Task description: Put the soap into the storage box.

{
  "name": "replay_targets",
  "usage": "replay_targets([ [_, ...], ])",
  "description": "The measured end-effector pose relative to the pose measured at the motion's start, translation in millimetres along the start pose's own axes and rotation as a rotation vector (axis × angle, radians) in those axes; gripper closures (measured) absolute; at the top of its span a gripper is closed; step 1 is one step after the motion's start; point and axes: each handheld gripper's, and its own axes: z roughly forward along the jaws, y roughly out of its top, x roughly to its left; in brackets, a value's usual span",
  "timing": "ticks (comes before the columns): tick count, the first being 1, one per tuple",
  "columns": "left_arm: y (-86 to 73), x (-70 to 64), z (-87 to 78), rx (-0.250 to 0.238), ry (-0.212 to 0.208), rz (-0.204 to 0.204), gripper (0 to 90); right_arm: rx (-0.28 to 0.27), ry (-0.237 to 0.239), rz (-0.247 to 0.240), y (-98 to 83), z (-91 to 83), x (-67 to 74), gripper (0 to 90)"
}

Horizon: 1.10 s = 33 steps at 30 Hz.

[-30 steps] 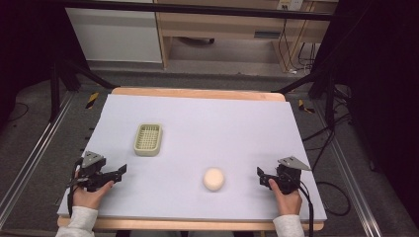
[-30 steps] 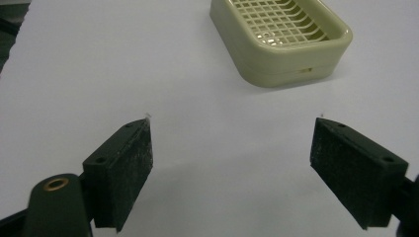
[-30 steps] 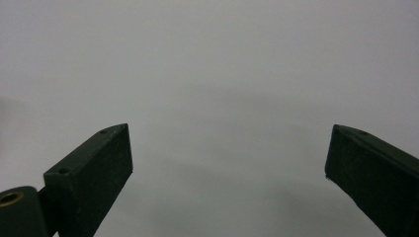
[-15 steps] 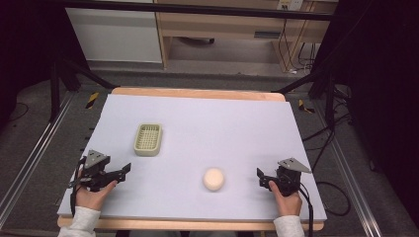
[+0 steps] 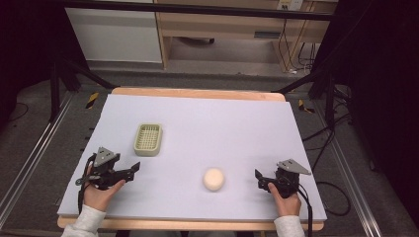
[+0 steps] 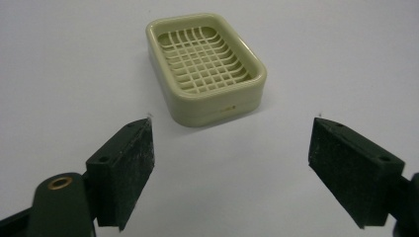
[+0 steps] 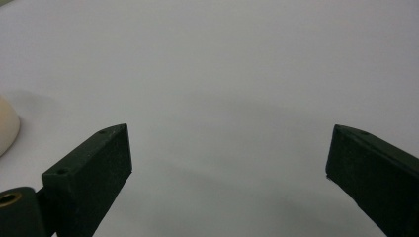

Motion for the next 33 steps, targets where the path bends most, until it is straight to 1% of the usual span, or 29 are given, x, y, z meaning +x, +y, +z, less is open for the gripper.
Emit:
replay_targets([
  [1,1.7,-2.1,-1.2,-0.002,-0.016,0.004,18.2,-0.003,-0.003,-0.001,0.0,-0.2,-0.2,4.1],
  [3,3.8,-3.6,-1.8,-0.009,-0.032,0.006,19.8,-0.008,-0.005,0.010,-0.1,-1.0,-0.6,4.1],
  [4,4.8,-4.4,-2.1,-0.008,-0.034,0.014,20.0,-0.009,-0.006,0.008,-0.2,-0.9,-0.8,4.1],
  [6,5.8,-6.9,-2.1,-0.009,-0.041,0.016,20.1,-0.004,-0.008,0.005,-0.4,-1.1,-0.8,4.1],
  [9,6.9,-8.8,-2.1,-0.005,-0.044,0.024,20.5,-0.007,-0.009,0.007,-0.8,-2.1,-0.9,4.1],
  [13,9.8,-16.5,0.7,-0.001,-0.044,0.036,21.9,-0.006,-0.013,0.012,-2.1,-2.9,-2.3,4.1],
  [14,9.8,-16.5,0.7,-0.001,-0.044,0.036,22.1,-0.006,-0.013,0.012,-2.1,-2.9,-2.3,4.1],
  [16,10.8,-21.5,3.3,0.001,-0.050,0.053,22.2,-0.006,-0.015,0.012,-2.2,-2.8,-2.6,4.1],
  [19,12.0,-24.0,5.4,0.010,-0.055,0.062,22.7,-0.013,-0.018,0.014,-1.6,-3.6,-2.9,4.2],
  [20,13.8,-27.1,7.8,0.005,-0.059,0.056,22.8,-0.012,-0.016,0.020,-1.4,-4.0,-2.6,4.1],
  [23,16.5,-30.4,9.5,0.008,-0.066,0.063,23.1,-0.013,-0.022,0.011,-1.7,-2.9,-3.3,4.1],
  [24,18.5,-35.6,10.9,0.001,-0.077,0.068,23.2,-0.009,-0.022,0.013,-1.7,-2.0,-3.2,4.1],
  [25,18.5,-35.6,10.9,0.001,-0.077,0.068,23.2,-0.009,-0.022,0.013,-1.7,-2.0,-3.2,4.1],
  [26,20.5,-40.6,13.1,-0.002,-0.088,0.074,23.2,-0.004,-0.018,0.017,-1.6,-1.9,-2.9,4.1],
  [27,20.5,-40.6,13.1,-0.002,-0.088,0.074,23.2,-0.004,-0.018,0.017,-1.6,-1.9,-2.9,4.1],
  [31,23.9,-48.9,18.8,0.004,-0.103,0.085,23.5,-0.004,-0.021,0.015,-1.4,-1.2,-2.6,4.1],
  [32,24.2,-53.7,20.9,0.008,-0.114,0.097,23.5,-0.005,-0.022,0.017,-1.0,-1.9,-2.2,4.1],
  [33,24.3,-56.0,21.6,0.011,-0.115,0.105,23.5,-0.006,-0.026,0.009,-1.1,-1.6,-2.5,4.1],
])
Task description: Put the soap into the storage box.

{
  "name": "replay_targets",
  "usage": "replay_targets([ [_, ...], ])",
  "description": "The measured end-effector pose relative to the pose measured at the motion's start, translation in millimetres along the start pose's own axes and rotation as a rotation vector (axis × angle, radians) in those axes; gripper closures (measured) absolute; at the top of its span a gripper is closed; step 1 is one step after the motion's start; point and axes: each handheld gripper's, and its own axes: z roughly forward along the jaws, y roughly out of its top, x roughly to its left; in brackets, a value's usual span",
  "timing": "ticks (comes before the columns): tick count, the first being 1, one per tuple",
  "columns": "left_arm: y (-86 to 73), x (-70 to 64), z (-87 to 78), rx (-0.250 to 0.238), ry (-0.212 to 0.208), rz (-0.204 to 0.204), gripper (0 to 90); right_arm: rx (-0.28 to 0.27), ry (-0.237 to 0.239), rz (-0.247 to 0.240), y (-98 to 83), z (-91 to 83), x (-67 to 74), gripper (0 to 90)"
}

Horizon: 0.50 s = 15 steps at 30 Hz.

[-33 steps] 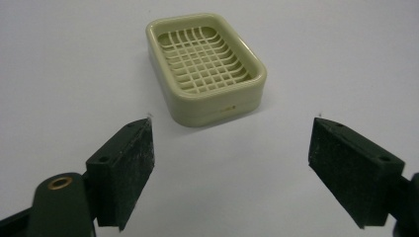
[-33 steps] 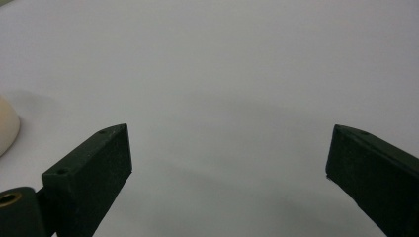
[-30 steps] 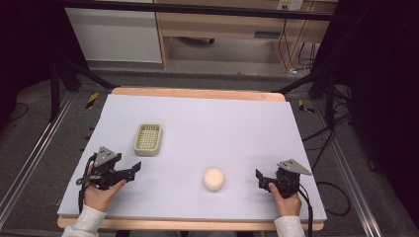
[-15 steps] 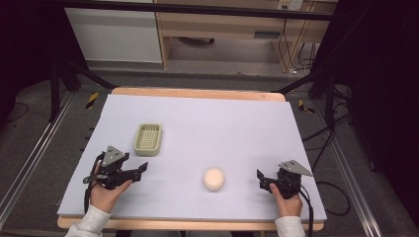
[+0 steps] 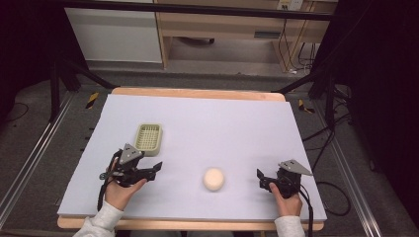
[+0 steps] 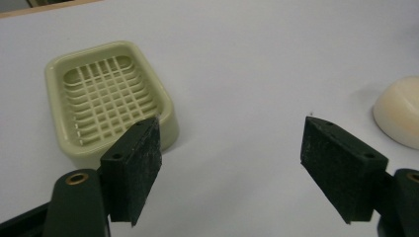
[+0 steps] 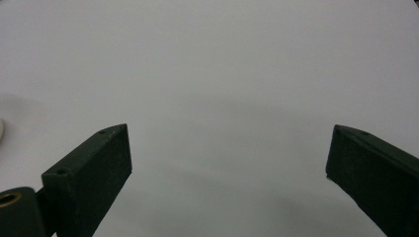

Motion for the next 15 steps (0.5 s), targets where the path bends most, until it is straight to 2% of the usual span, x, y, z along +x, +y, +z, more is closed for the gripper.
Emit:
replay_targets([
  [8,5.6,-6.6,4.2,-0.004,-0.011,0.008,23.5,0.002,0.001,0.002,0.7,0.9,0.1,4.2],
  [15,14.6,-20.8,12.7,-0.008,-0.041,0.029,23.3,-0.001,-0.004,-0.006,0.6,0.5,0.0,4.2],
])
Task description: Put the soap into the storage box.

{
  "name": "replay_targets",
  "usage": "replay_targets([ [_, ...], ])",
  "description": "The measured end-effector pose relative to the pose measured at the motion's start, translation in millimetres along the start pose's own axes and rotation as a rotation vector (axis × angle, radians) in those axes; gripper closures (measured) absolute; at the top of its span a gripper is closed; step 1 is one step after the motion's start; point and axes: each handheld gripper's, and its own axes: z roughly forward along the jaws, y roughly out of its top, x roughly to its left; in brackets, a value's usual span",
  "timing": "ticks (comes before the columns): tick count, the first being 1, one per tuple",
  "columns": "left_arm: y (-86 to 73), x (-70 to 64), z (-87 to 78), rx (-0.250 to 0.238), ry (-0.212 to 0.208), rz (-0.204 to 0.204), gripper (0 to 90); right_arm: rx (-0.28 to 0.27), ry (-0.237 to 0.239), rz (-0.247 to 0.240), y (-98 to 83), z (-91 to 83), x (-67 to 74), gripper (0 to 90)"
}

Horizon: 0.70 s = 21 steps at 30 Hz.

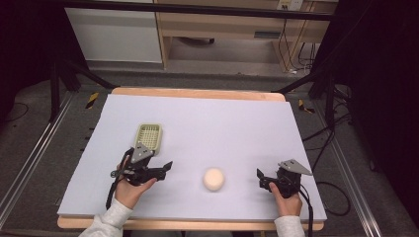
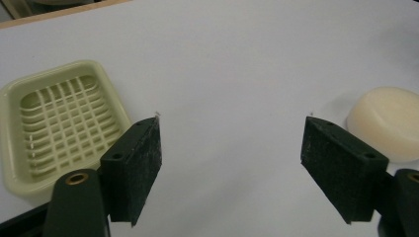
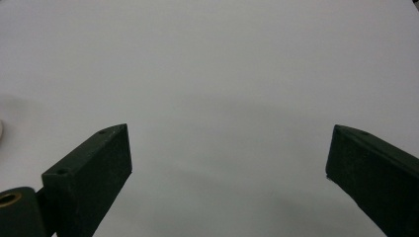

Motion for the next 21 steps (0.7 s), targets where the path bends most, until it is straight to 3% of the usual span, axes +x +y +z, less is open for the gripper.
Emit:
replay_targets([
  [21,19.4,-40.8,30.0,0.006,-0.076,0.048,22.7,0.001,0.004,0.009,1.1,-0.1,0.3,4.2],
])
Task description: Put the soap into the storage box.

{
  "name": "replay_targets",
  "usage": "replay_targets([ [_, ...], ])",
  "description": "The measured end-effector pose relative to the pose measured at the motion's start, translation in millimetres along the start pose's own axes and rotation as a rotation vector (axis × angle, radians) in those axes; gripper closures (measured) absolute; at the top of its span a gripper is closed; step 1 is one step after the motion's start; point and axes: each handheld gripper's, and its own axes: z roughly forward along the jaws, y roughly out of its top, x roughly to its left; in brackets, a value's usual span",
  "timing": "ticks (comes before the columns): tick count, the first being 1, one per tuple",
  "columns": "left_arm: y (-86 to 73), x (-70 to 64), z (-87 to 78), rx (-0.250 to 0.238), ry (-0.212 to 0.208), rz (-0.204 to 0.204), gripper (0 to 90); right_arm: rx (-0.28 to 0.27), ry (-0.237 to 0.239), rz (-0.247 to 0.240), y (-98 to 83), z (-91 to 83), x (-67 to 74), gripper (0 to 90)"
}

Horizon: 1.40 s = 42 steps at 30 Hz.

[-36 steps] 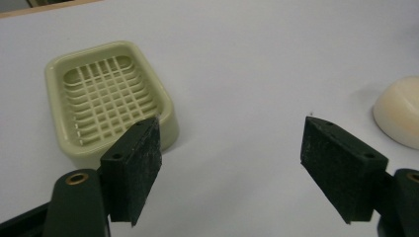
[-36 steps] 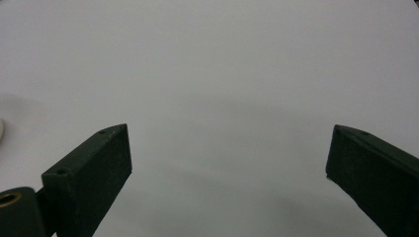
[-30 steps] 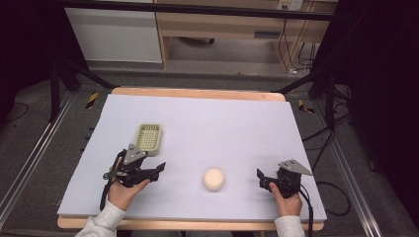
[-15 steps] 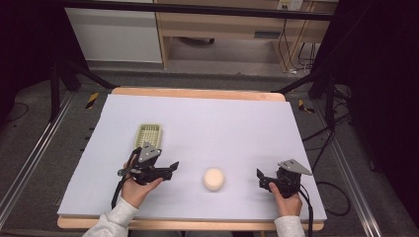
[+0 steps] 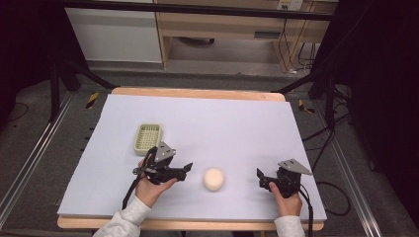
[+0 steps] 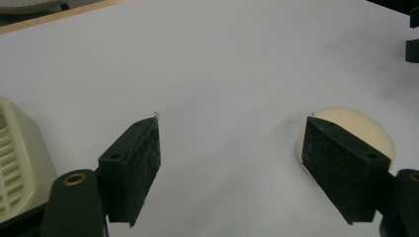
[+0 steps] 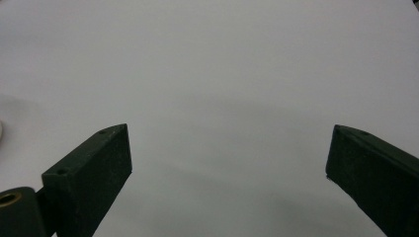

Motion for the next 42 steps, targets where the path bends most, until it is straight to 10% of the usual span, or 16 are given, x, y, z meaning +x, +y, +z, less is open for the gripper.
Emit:
replay_targets([
  [42,2.5,-59.1,44.7,0.059,-0.111,0.053,19.3,-0.010,-0.007,-0.001,1.5,1.5,1.1,4.1],
])
